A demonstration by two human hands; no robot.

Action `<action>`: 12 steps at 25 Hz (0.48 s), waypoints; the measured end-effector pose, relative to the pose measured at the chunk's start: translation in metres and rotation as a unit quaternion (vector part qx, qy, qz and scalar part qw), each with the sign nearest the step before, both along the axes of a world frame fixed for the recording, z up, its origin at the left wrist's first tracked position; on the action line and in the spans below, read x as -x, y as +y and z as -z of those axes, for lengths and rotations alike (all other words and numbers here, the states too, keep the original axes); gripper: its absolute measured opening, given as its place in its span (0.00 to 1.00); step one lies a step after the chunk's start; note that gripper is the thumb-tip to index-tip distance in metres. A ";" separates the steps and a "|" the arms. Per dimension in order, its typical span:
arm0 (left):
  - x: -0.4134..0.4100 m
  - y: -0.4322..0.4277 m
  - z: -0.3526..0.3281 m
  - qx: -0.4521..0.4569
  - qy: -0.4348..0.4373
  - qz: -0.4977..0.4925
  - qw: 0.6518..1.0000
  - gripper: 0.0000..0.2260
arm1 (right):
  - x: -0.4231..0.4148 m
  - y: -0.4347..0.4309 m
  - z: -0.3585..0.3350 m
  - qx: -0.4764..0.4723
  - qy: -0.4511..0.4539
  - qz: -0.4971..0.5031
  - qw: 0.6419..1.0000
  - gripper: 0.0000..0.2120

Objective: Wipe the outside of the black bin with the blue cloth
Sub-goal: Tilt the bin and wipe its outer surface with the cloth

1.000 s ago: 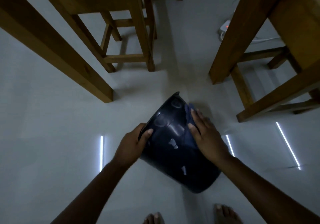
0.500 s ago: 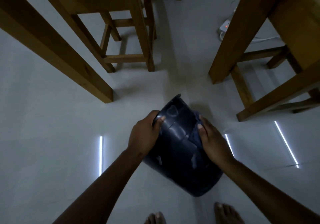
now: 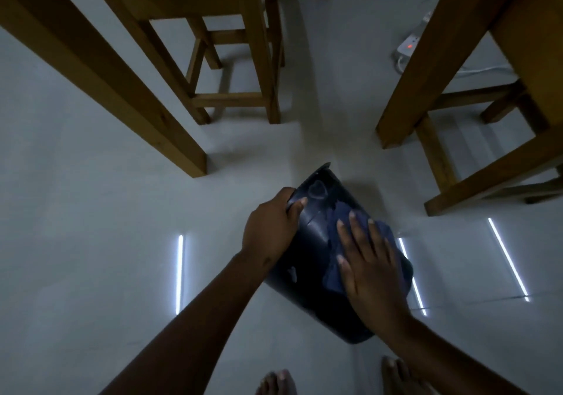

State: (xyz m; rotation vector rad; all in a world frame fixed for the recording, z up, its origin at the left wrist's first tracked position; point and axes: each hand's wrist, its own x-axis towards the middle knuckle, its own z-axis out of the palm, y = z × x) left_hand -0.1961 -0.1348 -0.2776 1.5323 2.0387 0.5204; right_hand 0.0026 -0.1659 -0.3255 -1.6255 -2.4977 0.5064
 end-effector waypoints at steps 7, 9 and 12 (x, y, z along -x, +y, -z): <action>0.025 -0.030 0.008 0.072 -0.148 0.004 0.986 0.10 | -0.024 0.061 0.009 0.033 0.055 0.036 0.997 0.30; 0.015 -0.030 0.006 0.046 -0.088 -0.012 0.995 0.12 | -0.044 0.058 0.016 0.075 0.099 0.081 0.989 0.30; 0.005 -0.003 0.002 0.009 -0.005 0.017 1.000 0.12 | -0.027 -0.011 0.011 0.065 0.076 0.026 0.995 0.29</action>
